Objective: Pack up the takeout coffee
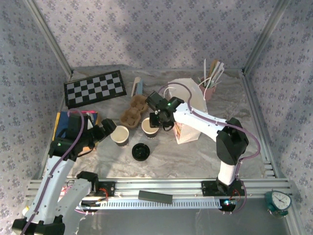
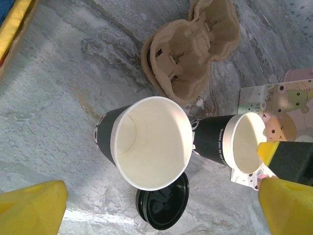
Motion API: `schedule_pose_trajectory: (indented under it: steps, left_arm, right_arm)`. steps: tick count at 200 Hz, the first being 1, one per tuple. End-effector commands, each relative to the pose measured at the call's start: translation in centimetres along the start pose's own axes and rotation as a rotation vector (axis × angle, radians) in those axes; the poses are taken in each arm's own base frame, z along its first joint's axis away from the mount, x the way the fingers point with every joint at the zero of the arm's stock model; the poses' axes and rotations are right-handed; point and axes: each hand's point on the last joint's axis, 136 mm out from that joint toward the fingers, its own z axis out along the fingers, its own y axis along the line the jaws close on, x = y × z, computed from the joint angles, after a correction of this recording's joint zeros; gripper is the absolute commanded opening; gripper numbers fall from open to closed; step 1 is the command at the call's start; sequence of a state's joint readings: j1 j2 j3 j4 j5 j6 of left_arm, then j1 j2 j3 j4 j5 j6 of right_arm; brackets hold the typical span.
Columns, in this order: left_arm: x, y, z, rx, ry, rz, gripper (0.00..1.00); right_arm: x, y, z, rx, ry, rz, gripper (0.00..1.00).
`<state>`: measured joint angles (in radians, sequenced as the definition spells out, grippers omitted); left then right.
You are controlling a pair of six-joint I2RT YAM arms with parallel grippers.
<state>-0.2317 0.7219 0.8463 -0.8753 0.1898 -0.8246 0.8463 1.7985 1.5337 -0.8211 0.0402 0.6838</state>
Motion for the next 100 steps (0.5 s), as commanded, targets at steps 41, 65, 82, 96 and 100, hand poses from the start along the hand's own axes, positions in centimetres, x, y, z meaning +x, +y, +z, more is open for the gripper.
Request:
schedule_pose_trajectory:
  steps: [41,65,82,96,100]
  left_arm:
    - [1.6,-0.8,0.9,-0.010,0.024,0.051,1.00]
    - [1.6,0.0,0.7,-0.049,0.008,0.048,1.00]
    - [1.5,1.2,0.2,-0.091,-0.025,0.030,1.00]
    - [1.3,2.5,-0.6,-0.135,-0.061,0.004,1.00]
    - [1.3,2.9,-0.9,-0.145,-0.075,-0.002,1.00]
  right_arm:
    - [1.3,2.4,-4.7,0.017,-0.057,-0.142,0.39]
    - [3.9,4.3,-4.2,-0.015,-0.023,-0.245,0.38]
    - [5.9,5.6,-3.0,-0.035,0.019,-0.287,0.36]
    - [7.3,6.7,-2.0,-0.049,0.052,-0.312,0.35]
    - [7.7,7.0,-1.7,-0.051,0.061,-0.322,0.35]
